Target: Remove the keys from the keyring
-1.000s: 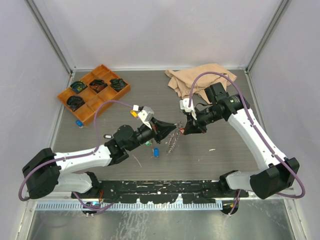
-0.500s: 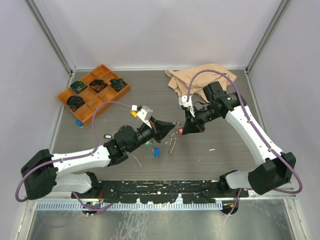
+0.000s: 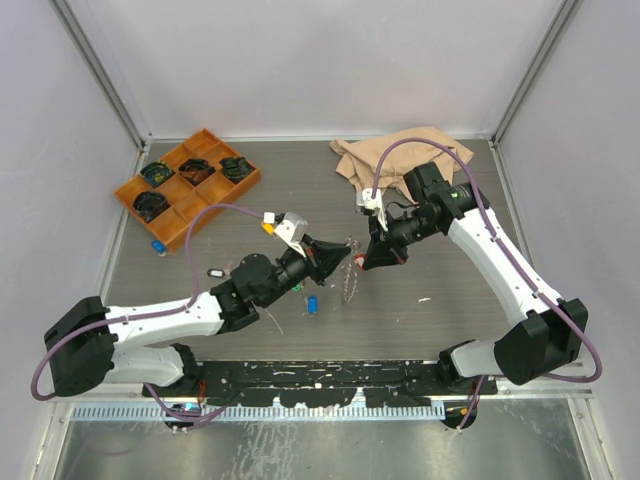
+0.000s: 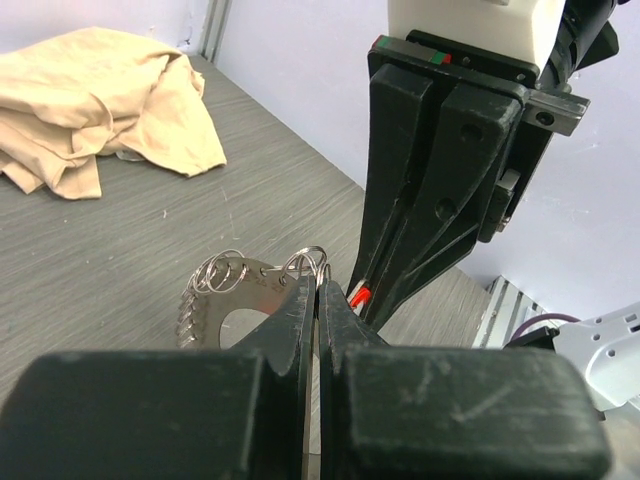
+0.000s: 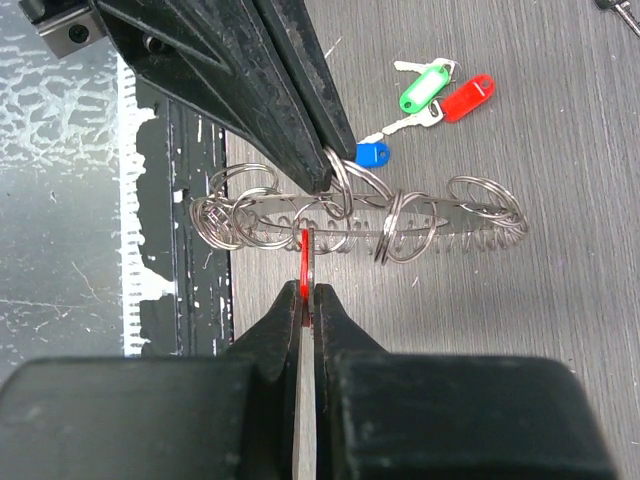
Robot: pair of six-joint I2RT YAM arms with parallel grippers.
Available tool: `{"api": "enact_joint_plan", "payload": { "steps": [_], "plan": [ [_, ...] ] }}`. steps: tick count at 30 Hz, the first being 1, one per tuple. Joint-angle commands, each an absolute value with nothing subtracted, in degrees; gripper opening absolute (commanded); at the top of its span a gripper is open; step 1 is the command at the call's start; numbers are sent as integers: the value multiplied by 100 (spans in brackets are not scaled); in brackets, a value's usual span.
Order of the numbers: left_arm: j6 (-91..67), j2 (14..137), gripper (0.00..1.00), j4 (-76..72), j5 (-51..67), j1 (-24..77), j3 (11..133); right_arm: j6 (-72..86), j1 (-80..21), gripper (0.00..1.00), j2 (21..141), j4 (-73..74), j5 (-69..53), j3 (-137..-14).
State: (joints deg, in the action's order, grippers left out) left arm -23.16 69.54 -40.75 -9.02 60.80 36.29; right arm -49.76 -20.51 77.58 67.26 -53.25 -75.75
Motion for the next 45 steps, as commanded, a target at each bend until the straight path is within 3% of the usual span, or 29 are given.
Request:
{"api": "enact_joint_plan", "payload": {
  "steps": [1,23,42,45],
  "plan": [
    [-2044,7022,0,-4914,-1195,6137,3929,-4860,-2039,1,7769,6636,-5554,-7739],
    [-1396,7214,0,-5169,-2250,6374,3770,-4917,-2070,1,7706,7013,-4992,-8322],
    [-1330,7231,0,-5319,-1763,6373,3647,-4842,-2057,1,7975,7260,-4644,-9025],
    [-1366,7231,12,-5295,-1662,6372,3647,-4914,-2054,1,7963,7308,-4638,-9026]
  ]
}}
